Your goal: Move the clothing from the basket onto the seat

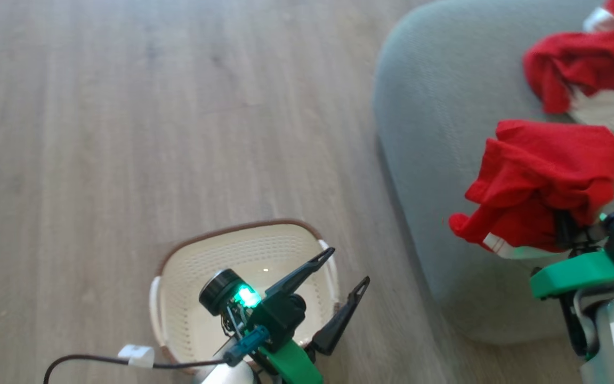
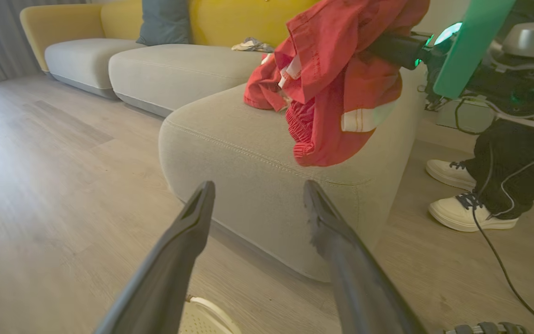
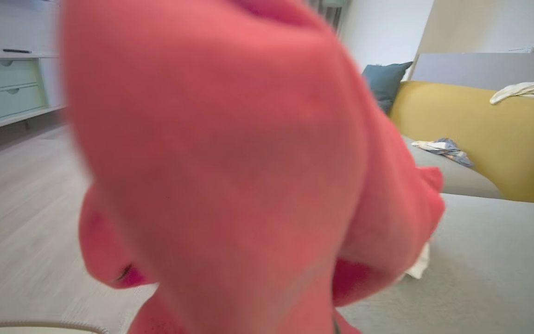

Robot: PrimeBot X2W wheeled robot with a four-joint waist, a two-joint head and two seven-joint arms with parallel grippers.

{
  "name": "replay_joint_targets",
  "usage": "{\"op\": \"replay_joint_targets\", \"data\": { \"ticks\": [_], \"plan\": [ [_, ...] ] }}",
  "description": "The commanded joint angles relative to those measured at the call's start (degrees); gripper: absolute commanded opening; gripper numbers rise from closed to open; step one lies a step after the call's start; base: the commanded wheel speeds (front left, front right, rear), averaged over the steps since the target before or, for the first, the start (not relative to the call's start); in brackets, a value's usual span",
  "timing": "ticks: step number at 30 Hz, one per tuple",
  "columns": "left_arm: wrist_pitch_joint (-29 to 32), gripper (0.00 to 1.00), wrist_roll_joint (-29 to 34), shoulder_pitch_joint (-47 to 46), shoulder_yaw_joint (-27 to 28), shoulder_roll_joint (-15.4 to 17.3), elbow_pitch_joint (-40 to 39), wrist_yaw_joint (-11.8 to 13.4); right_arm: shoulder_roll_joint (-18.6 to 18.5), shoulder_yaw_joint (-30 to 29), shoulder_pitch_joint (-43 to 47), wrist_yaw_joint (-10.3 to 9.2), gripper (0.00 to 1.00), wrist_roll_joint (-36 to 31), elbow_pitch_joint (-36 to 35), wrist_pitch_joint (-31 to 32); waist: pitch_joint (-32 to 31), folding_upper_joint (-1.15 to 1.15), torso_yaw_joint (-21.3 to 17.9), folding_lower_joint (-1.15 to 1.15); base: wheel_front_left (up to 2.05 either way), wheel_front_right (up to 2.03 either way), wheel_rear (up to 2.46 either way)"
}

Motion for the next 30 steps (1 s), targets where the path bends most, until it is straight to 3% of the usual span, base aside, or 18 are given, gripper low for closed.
{"op": "replay_joint_targets", "data": {
  "ticks": [1, 15, 30],
  "plan": [
    [-0.3, 1.0, 0.4, -2.9, 1.7, -0.6, -2.1, 0.0, -0.7, 0.2, -1.6, -0.01, 0.0, -0.3, -2.5, -0.5, 1.8, 0.0, -3.7, 0.0, 0.0, 0.0, 0.0],
    [-0.3, 1.0, 0.7, -6.0, 0.0, 0.2, -2.1, 0.0, 1.3, -2.0, -1.6, -0.01, 0.0, -0.6, -4.2, -0.5, 6.4, 0.0, -14.7, 0.0, 0.0, 0.0, 0.0],
    [-0.3, 1.0, 0.5, -7.8, -1.4, 1.3, -2.3, 0.0, 2.5, -3.5, -2.1, -0.01, 0.0, -0.5, -4.8, -0.5, 8.6, 0.0, -15.7, 0.0, 0.0, 0.0, 0.0]
  ]
}}
